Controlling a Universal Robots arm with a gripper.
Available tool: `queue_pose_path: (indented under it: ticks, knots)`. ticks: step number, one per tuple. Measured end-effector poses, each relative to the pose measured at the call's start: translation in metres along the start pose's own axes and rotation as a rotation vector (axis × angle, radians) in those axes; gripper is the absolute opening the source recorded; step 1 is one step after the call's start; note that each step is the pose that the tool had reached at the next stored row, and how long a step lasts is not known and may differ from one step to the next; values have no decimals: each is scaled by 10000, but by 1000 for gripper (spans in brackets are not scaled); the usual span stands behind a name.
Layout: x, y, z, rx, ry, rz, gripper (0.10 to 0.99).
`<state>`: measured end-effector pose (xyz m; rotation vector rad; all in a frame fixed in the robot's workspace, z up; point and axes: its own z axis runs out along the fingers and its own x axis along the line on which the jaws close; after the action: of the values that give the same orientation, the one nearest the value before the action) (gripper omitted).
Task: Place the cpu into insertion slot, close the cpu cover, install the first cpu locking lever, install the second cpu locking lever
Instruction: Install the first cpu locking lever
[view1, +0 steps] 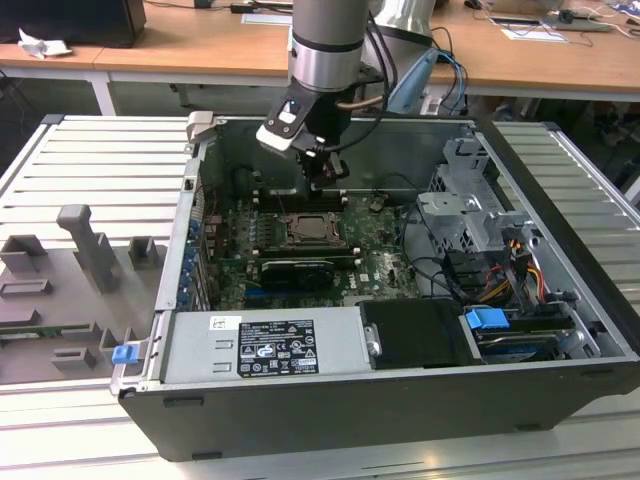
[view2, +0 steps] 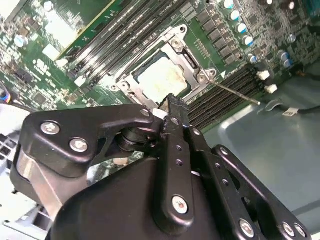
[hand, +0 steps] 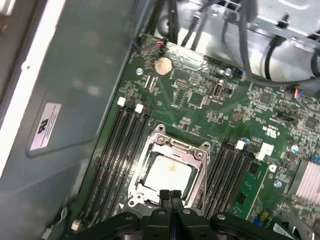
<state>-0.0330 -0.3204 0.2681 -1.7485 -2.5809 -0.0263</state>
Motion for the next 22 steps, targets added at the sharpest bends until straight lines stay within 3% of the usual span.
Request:
queue_pose_path:
  ticks: [8,14,22]
  knots:
    - [-1,3,1,55,1,-1887,106]
    - [-1,3,1,80,1,-2713,106]
    - [-1,3,1,143,2,-4888,106]
